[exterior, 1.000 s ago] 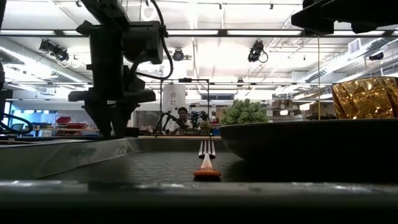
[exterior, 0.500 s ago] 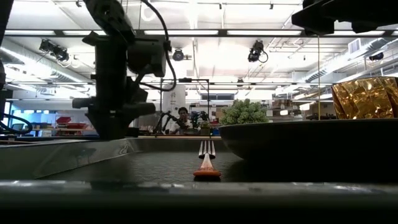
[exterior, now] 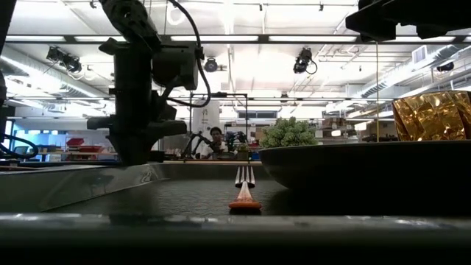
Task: Pick and place plate/cup/fork/spoon on tray
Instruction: Put the orange spoon to the left of the orange fork on the black tray
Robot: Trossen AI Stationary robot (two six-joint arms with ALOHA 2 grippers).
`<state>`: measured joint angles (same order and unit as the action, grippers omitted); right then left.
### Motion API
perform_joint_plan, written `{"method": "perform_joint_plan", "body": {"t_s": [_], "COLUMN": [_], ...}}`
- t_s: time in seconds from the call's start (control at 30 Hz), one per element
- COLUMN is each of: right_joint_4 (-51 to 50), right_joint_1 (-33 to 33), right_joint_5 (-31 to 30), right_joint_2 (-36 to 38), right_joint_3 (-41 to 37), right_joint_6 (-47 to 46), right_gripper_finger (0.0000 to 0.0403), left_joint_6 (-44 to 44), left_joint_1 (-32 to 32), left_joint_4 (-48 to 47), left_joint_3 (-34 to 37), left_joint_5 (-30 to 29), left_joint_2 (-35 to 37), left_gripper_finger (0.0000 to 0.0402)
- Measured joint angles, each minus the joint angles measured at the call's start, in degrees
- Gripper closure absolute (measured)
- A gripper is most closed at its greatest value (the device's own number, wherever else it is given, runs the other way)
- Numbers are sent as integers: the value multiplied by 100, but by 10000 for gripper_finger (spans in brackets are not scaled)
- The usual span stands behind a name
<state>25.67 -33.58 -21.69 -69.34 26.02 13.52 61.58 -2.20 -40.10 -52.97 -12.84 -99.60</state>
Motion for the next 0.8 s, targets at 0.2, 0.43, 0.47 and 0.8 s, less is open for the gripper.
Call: {"method": "perform_joint_plan", "body": {"t_s": [0.2,0.43,0.47,0.8], "right_joint_4": [-2,-2,-2,-48], "right_joint_1": [0,0,0,0], "right_joint_5": [0,0,-2,-4], "right_joint_2": [0,0,0,0], "right_joint_3": [0,0,0,0], "right_joint_6": [0,4,3,0], "right_gripper_finger": [188,188,188,188], "left_joint_6": [112,71,40,-84], "left_joint_1": [-91,-233,-263,-364], "left_joint_4": [6,-29,-49,-85], "left_joint_3": [2,-56,-77,-361], "left_joint_5": [71,29,9,-20], "left_joint_2": [25,177,226,250], "left_gripper_finger": [353,350,351,349]}}
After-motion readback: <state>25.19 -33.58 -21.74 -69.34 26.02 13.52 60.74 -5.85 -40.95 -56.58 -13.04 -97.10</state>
